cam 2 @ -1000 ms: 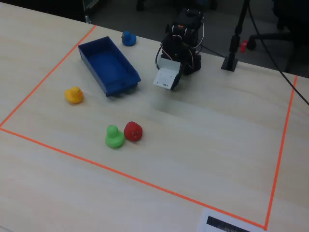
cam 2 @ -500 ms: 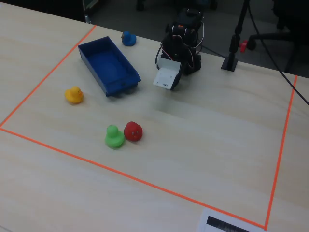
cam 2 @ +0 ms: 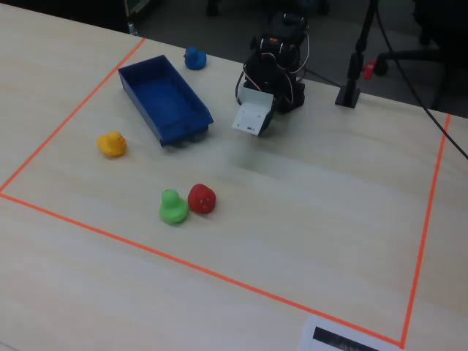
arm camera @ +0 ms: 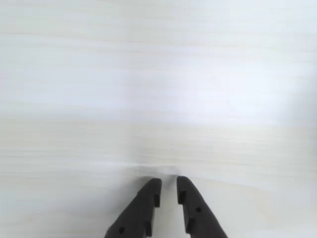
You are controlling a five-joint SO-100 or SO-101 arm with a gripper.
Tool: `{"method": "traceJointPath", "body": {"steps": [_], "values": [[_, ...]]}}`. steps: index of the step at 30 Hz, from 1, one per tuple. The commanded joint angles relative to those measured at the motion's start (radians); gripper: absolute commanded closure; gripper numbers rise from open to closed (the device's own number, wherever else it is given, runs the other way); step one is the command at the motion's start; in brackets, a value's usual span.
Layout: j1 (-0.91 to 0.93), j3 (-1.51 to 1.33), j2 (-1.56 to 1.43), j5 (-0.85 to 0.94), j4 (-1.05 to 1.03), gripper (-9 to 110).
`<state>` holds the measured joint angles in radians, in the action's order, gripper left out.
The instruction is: Grasp yellow duck and put it into box.
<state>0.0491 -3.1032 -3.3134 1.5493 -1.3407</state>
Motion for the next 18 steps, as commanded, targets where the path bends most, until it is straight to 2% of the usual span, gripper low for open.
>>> {"method": "traceJointPath", "body": {"steps": [1,8,13,18], "values": [[-0.005,-0.008,0.003,0.000,0.000,101],[-0.006,-0.008,0.003,0.011,-0.003,101],[0.044,0.008,0.003,-0.003,0.120,101],[0.046,0.118,0.003,-0.026,0.155,101]]}}
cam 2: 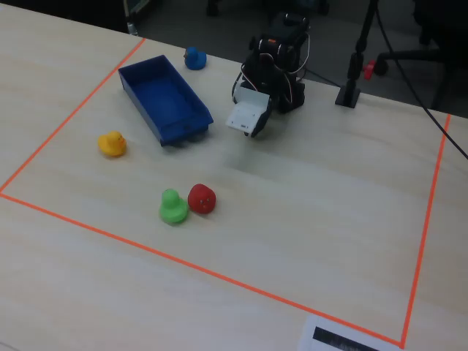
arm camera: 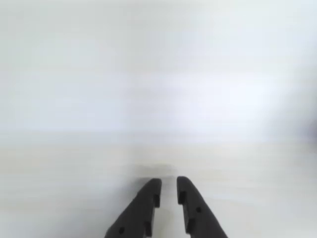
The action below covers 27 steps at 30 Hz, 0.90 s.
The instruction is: Grasp yellow duck and put it into box.
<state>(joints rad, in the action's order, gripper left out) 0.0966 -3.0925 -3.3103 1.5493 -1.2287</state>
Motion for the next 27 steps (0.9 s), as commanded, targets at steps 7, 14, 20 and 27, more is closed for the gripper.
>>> {"method": "traceJointPath", "body": {"steps": [7,14,20,27], "values": [[-0.074,0.433,0.103,-0.170,0.130,93],[0.081,0.830,0.546,-0.279,0.350,91],[0.233,1.173,0.881,-0.324,0.314,69],[0.442,1.216,1.026,-0.100,0.275,65]]}}
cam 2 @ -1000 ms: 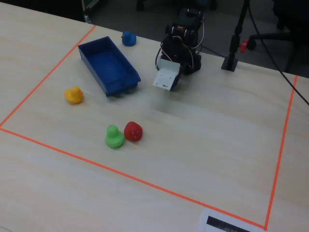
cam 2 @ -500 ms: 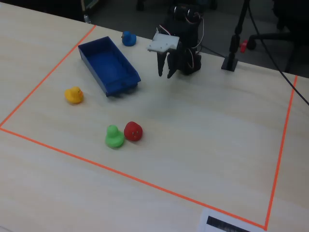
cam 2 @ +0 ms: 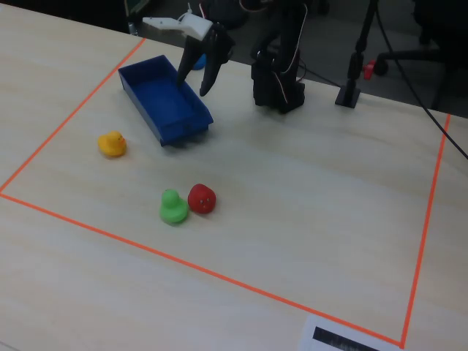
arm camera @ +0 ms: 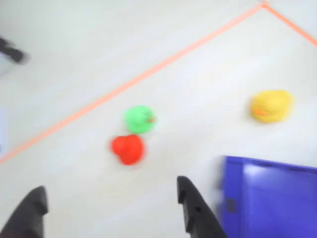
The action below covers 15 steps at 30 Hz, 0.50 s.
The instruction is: Grasp yellow duck and put it into box.
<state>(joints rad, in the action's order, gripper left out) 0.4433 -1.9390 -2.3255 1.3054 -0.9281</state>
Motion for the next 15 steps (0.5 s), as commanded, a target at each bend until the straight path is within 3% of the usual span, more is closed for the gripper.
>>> {"method": "traceJointPath", "body": {"steps": [1,7,15], "values": [[0.126,0.077,0.069,0.178,-0.040,65],[0.247,0.284,0.307,0.100,-0.049,69],[0.337,0.457,0.552,0.055,-0.012,57]]}}
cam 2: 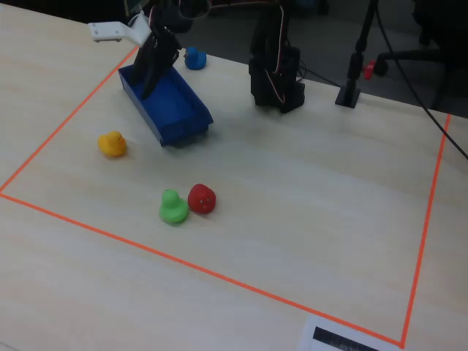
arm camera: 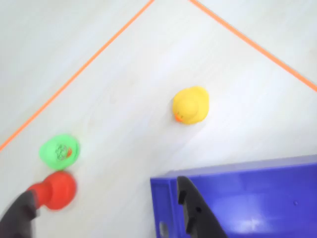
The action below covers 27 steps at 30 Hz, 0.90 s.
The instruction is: Grasp yellow duck and put it into box.
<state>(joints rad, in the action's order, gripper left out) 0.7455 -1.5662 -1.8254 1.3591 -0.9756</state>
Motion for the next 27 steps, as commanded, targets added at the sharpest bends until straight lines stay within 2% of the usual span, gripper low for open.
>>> {"method": "traceJointPath", "body": {"steps": [1,18,27], "values": [[0.044,0.100,0.081,0.003,0.034,56],[0.117,0.307,0.512,0.028,0.067,53],[0.138,0.535,0.723,0.032,0.020,52]]}}
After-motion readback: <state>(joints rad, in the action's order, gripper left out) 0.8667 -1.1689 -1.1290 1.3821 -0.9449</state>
